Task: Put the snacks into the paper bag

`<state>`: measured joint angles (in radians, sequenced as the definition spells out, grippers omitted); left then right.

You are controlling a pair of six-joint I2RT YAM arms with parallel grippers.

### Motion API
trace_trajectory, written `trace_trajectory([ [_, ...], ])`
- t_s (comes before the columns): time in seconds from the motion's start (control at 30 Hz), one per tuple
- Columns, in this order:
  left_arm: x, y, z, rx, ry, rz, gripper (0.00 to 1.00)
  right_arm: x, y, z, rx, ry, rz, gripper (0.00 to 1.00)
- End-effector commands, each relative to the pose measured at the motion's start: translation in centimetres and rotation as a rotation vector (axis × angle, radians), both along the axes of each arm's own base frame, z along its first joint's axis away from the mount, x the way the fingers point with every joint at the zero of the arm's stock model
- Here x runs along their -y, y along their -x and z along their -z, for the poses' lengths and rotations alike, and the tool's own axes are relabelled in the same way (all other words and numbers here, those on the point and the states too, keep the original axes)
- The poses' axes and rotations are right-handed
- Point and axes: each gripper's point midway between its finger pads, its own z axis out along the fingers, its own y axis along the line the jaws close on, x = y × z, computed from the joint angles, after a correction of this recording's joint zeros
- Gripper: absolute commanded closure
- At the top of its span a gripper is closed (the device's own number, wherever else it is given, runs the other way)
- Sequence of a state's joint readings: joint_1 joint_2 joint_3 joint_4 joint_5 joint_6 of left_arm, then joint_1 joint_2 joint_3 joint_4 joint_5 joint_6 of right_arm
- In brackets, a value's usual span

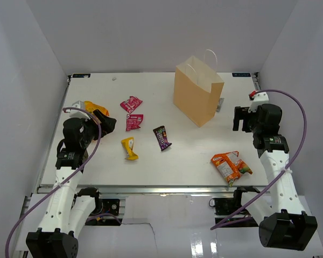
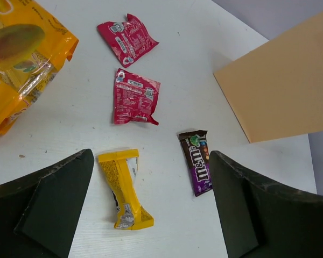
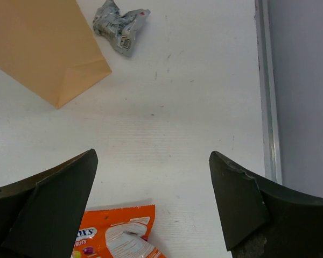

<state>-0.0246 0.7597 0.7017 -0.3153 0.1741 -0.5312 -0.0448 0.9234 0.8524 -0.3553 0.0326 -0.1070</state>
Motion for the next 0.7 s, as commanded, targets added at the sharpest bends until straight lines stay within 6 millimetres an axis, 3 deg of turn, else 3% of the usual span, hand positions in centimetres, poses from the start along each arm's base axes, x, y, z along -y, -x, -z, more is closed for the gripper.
trace_trajectory([
  [0.0,0.5,0.3,0.5,-0.017,0.017,0.022,0.02,-2.5,0.6,-0.3,0.012,0.018,-0.196,0.1],
  [0.03,0.5,0.3,0.6,-0.02,0.017,0.024,0.02,-3.6,1.1,-0.2,0.02,0.165,-0.401,0.1],
  [0.07,0.6,0.4,0.9,-0.028,0.022,0.029,0.02,-8.0,4.5,0.6,-0.01,0.123,-0.73,0.1],
  [0.1,0.6,0.4,1.0,-0.03,0.024,0.029,0.02,-9.8,6.6,1.0,0.002,0.18,-0.942,0.1],
  [0.13,0.7,0.4,1.2,-0.035,0.026,0.032,0.02,-10.6,7.4,0.7,0.086,0.337,-1.131,0.1],
  [0.27,0.9,0.5,1.8,-0.054,0.036,0.042,0.02,-10.3,9.1,2.8,0.086,0.5,-1.295,0.1],
  [0.3,1.0,0.5,1.8,-0.053,0.042,0.045,0.02,-10.1,10.6,4.3,0.018,0.497,-1.363,0.1],
  [0.37,1.1,0.5,1.9,-0.057,0.044,0.046,0.02,-8.9,10.7,6.6,-0.072,0.585,-1.479,0.06],
  [0.4,1.1,0.5,1.9,-0.059,0.046,0.047,0.02,-8.4,11.0,7.4,-0.123,0.595,-1.517,0.0],
  [0.43,1.2,0.6,1.9,-0.06,0.049,0.054,0.02,-7.3,11.7,8.3,-0.21,0.613,-1.547,0.05],
  [0.63,1.4,0.9,2.5,-0.069,0.051,0.065,0.02,-7.0,11.8,10.7,-0.235,0.65,-1.7,0.07],
  [0.67,1.4,1.0,2.5,-0.069,0.05,0.065,0.02,-7.5,10.8,11.1,-0.224,0.671,-1.703,0.06],
])
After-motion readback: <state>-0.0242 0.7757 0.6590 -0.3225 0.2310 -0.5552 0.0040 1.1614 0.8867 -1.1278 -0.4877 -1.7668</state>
